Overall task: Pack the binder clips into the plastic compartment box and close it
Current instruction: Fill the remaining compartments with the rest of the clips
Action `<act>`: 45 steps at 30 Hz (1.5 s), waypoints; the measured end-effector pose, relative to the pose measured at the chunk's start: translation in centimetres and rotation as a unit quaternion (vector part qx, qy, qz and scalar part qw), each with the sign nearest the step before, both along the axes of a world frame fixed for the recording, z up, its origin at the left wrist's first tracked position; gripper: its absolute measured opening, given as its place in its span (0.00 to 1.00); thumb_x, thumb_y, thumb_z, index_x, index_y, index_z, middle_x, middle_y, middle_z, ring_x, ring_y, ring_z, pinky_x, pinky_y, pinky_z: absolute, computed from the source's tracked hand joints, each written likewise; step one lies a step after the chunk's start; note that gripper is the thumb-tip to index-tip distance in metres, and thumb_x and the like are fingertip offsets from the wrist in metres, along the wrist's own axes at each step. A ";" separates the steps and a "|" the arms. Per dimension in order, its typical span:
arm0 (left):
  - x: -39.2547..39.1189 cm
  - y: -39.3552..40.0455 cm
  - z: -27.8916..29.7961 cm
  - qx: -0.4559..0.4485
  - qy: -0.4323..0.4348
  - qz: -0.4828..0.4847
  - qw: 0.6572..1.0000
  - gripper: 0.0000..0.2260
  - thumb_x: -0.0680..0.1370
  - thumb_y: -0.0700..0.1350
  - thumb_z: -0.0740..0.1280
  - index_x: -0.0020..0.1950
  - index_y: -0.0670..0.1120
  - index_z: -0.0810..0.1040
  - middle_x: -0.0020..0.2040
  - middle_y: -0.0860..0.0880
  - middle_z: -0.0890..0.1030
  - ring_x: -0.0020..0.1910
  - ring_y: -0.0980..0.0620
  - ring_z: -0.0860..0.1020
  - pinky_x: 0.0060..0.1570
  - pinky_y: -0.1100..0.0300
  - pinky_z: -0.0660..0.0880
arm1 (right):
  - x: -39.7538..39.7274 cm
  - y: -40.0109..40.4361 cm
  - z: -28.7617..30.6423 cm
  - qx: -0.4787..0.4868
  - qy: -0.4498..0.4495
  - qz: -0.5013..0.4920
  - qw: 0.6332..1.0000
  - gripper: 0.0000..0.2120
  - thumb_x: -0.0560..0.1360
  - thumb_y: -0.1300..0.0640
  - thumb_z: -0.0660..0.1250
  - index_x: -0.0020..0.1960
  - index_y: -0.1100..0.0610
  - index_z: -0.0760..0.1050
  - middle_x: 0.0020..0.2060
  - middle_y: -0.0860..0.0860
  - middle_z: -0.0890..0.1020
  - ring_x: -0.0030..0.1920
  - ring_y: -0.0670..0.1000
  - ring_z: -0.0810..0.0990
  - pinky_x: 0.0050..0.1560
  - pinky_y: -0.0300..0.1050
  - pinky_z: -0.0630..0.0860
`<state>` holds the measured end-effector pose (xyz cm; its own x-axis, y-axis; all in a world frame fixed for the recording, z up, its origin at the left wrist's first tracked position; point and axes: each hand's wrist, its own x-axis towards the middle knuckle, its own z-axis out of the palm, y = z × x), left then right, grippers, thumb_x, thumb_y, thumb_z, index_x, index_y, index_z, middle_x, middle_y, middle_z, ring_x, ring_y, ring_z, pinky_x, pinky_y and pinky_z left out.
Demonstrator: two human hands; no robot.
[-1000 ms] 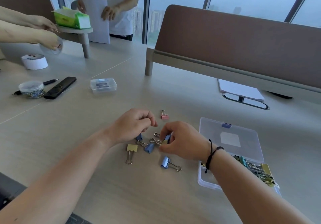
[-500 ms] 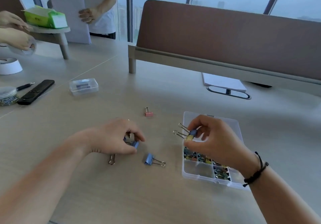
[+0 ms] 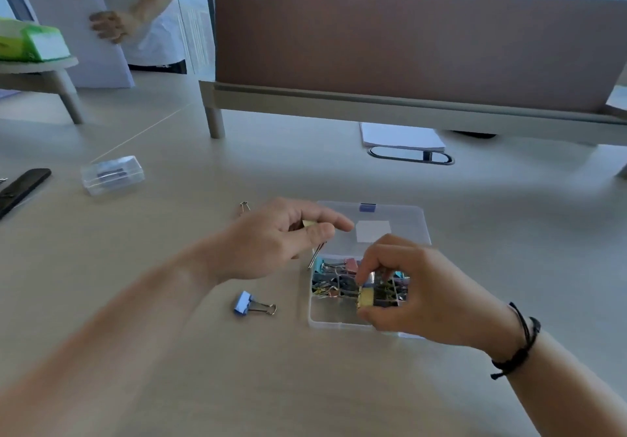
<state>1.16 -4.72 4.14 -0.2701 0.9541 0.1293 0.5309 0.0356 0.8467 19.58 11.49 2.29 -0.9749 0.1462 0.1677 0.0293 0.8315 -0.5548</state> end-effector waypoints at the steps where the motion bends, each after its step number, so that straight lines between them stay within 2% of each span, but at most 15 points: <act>1: 0.1 0.3 -0.3 0.002 -0.034 -0.008 0.999 0.11 0.82 0.50 0.62 0.60 0.53 0.82 0.31 0.41 0.60 0.31 0.38 0.59 0.31 0.46 0.59 | 0.0 -0.3 -0.1 0.007 -0.003 0.008 1.000 0.12 0.65 0.47 0.76 0.45 0.40 0.76 0.46 0.39 0.75 0.48 0.43 0.76 0.47 0.36 0.75; 4: 0.2 0.9 -1.5 0.010 -0.108 -0.007 0.994 0.12 0.80 0.50 0.62 0.55 0.47 0.83 0.30 0.49 0.61 0.30 0.46 0.59 0.33 0.49 0.60 | 0.0 -0.8 -0.4 0.035 -0.006 0.022 0.999 0.09 0.66 0.47 0.75 0.44 0.40 0.77 0.48 0.38 0.74 0.49 0.41 0.75 0.48 0.33 0.72; 7: 0.2 0.8 -2.2 0.007 -0.116 0.008 0.993 0.11 0.78 0.51 0.64 0.51 0.47 0.83 0.29 0.51 0.62 0.30 0.52 0.60 0.37 0.51 0.62 | -0.1 -0.8 -0.6 0.037 -0.012 0.018 0.999 0.07 0.68 0.45 0.75 0.45 0.42 0.79 0.49 0.37 0.75 0.51 0.41 0.76 0.49 0.33 0.72; 9: 0.1 0.6 -2.4 0.008 -0.093 0.016 0.996 0.09 0.77 0.52 0.65 0.48 0.51 0.84 0.27 0.50 0.61 0.28 0.50 0.59 0.35 0.53 0.64 | -0.1 -0.7 -0.7 0.037 -0.018 0.012 0.999 0.08 0.68 0.45 0.75 0.46 0.44 0.82 0.51 0.37 0.75 0.53 0.40 0.76 0.50 0.33 0.72; 13: 0.0 -0.3 -2.5 -0.002 -0.072 -0.003 0.997 0.05 0.78 0.51 0.68 0.48 0.52 0.83 0.30 0.39 0.65 0.31 0.34 0.60 0.31 0.45 0.62 | -0.2 -0.5 -0.7 0.017 -0.036 0.005 0.999 0.08 0.68 0.45 0.76 0.45 0.45 0.84 0.52 0.35 0.75 0.54 0.38 0.75 0.53 0.33 0.72; 18: 0.2 -0.5 -3.0 -0.022 -0.029 -0.023 0.999 0.06 0.76 0.54 0.71 0.50 0.54 0.84 0.38 0.34 0.76 0.34 0.36 0.68 0.35 0.49 0.64 | -0.1 -0.3 -0.5 -0.015 -0.042 -0.002 0.999 0.05 0.69 0.51 0.77 0.45 0.46 0.86 0.49 0.35 0.78 0.53 0.33 0.76 0.50 0.26 0.69; 20: 0.5 -0.5 -2.9 -0.013 -0.038 -0.036 0.999 0.07 0.77 0.52 0.71 0.54 0.54 0.85 0.43 0.38 0.81 0.39 0.37 0.76 0.39 0.51 0.70 | 0.0 -0.2 -0.5 -0.022 -0.028 -0.006 0.999 0.05 0.71 0.55 0.76 0.46 0.47 0.86 0.47 0.36 0.80 0.50 0.34 0.78 0.50 0.25 0.70; 22: 0.7 -0.4 -2.8 -0.008 -0.035 -0.041 0.999 0.09 0.78 0.48 0.70 0.57 0.54 0.84 0.48 0.50 0.83 0.46 0.40 0.79 0.45 0.49 0.74 | 0.0 -0.1 -0.5 -0.046 -0.007 -0.014 0.999 0.07 0.71 0.58 0.76 0.46 0.48 0.86 0.47 0.38 0.81 0.48 0.39 0.80 0.49 0.29 0.74; 24: 0.8 -0.4 -2.8 -0.006 -0.025 -0.035 0.999 0.11 0.78 0.48 0.68 0.58 0.55 0.84 0.52 0.49 0.81 0.50 0.40 0.78 0.51 0.53 0.74 | 0.0 0.2 -0.4 -0.092 0.024 -0.019 0.995 0.07 0.71 0.61 0.76 0.46 0.50 0.85 0.45 0.41 0.83 0.46 0.45 0.83 0.49 0.36 0.78; 27: 0.9 -0.3 -2.7 0.002 -0.043 -0.027 0.999 0.11 0.77 0.48 0.67 0.57 0.54 0.84 0.50 0.50 0.80 0.49 0.47 0.78 0.50 0.64 0.73 | 0.0 0.5 -0.3 -0.155 0.077 -0.028 0.985 0.07 0.69 0.64 0.76 0.44 0.53 0.85 0.41 0.48 0.85 0.42 0.50 0.84 0.48 0.46 0.81; 31: 0.9 -0.3 -3.0 -0.012 -0.053 -0.048 0.997 0.05 0.78 0.49 0.70 0.52 0.55 0.84 0.45 0.46 0.82 0.44 0.43 0.79 0.48 0.52 0.75 | 0.1 0.7 -0.2 -0.224 0.083 -0.046 0.970 0.06 0.69 0.64 0.75 0.43 0.54 0.83 0.39 0.50 0.86 0.41 0.50 0.86 0.49 0.50 0.82; 35: 0.8 -0.5 -3.2 -0.056 -0.060 -0.079 0.993 0.06 0.74 0.51 0.73 0.50 0.54 0.84 0.45 0.38 0.81 0.40 0.42 0.76 0.44 0.52 0.72 | 0.1 0.7 -0.2 -0.236 0.086 -0.054 0.966 0.07 0.69 0.65 0.75 0.43 0.55 0.83 0.40 0.52 0.86 0.42 0.52 0.86 0.50 0.56 0.82; 40: 0.9 -0.4 -3.1 -0.066 -0.036 -0.086 0.993 0.05 0.72 0.47 0.77 0.47 0.52 0.85 0.46 0.41 0.83 0.43 0.36 0.79 0.43 0.47 0.75 | 0.1 0.6 -0.2 -0.222 0.084 -0.059 0.970 0.07 0.69 0.65 0.75 0.44 0.54 0.83 0.40 0.52 0.86 0.42 0.53 0.86 0.50 0.56 0.82; 42: 1.0 -0.5 -3.0 -0.071 -0.016 -0.082 0.994 0.05 0.71 0.43 0.79 0.45 0.50 0.86 0.46 0.47 0.84 0.45 0.43 0.81 0.45 0.52 0.77 | 0.1 0.6 -0.2 -0.216 0.079 -0.060 0.971 0.08 0.69 0.66 0.75 0.44 0.54 0.83 0.39 0.51 0.86 0.41 0.51 0.86 0.49 0.54 0.82; 45: 1.2 -0.6 -2.9 -0.089 0.033 -0.080 0.992 0.06 0.68 0.42 0.81 0.41 0.49 0.87 0.46 0.54 0.83 0.46 0.56 0.81 0.46 0.66 0.75 | 0.0 0.4 -0.2 -0.211 0.078 -0.063 0.972 0.08 0.69 0.66 0.75 0.43 0.54 0.83 0.39 0.50 0.85 0.40 0.50 0.86 0.48 0.52 0.83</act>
